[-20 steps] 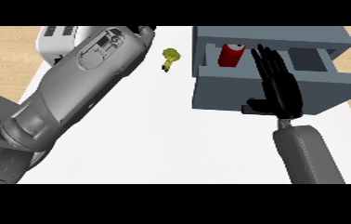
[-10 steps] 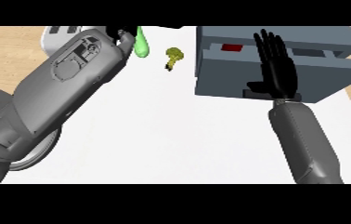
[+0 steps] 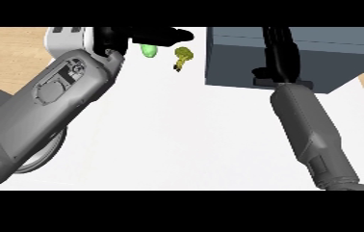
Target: Pick up the can, place it into the drawer and close the drawer
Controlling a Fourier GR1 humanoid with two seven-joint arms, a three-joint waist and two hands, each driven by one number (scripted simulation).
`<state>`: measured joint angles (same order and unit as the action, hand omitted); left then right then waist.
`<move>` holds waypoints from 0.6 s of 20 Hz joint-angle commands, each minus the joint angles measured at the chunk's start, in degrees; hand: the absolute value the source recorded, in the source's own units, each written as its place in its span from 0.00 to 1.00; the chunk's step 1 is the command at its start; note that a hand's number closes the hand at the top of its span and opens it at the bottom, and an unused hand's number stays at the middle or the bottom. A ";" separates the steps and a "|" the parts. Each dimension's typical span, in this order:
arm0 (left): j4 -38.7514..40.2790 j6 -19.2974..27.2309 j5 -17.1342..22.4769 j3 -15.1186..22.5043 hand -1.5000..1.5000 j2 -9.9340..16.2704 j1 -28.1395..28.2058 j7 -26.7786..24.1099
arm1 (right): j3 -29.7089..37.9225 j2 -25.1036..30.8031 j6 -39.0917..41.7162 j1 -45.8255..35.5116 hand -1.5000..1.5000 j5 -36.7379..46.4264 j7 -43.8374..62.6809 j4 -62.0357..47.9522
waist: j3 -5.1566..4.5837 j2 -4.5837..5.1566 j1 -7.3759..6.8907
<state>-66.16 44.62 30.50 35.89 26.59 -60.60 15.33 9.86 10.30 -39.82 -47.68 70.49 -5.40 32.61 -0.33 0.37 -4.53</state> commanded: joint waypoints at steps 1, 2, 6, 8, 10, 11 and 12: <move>-2.97 -1.52 0.07 -1.21 0.00 2.27 2.66 0.49 | 2.07 -0.13 -3.25 -5.56 0.00 -0.45 -0.57 -8.28 | 0.47 0.94 -0.55; -4.04 -1.03 -0.54 -0.82 0.00 2.02 3.93 -0.11 | 2.36 0.58 -1.69 -8.17 0.00 -0.67 -0.44 -9.06 | 0.45 0.84 -0.46; -8.48 0.97 -1.73 0.29 0.00 2.35 7.07 1.83 | 3.20 1.46 -2.07 -10.28 0.00 -1.03 -1.75 -12.65 | 0.48 0.70 -0.46; -7.83 0.16 -2.26 -0.30 0.00 1.59 8.97 -2.25 | 3.36 0.89 -1.63 -13.64 0.00 -0.11 1.17 -14.16 | 0.42 1.25 -0.97; -10.47 0.87 -3.39 0.48 0.00 3.04 10.68 -1.26 | 3.93 0.69 -3.97 -12.86 0.00 -0.63 -0.17 -15.24 | 0.46 1.00 -0.93; -9.01 -2.77 -1.19 -2.04 0.00 4.51 11.53 -2.62 | 3.64 0.69 -2.23 -15.44 0.00 0.00 1.37 -15.58 | 0.39 1.36 -1.13; -9.47 -1.07 -1.93 -1.92 0.00 4.01 9.51 -0.18 | 4.73 2.54 -1.79 -15.53 0.00 -1.16 -0.52 -16.35 | 0.47 1.21 -0.59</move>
<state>-74.35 43.94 28.59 35.17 29.72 -51.86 14.45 12.80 11.85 -42.39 -58.08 70.76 -5.18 19.17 -0.11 0.89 -4.35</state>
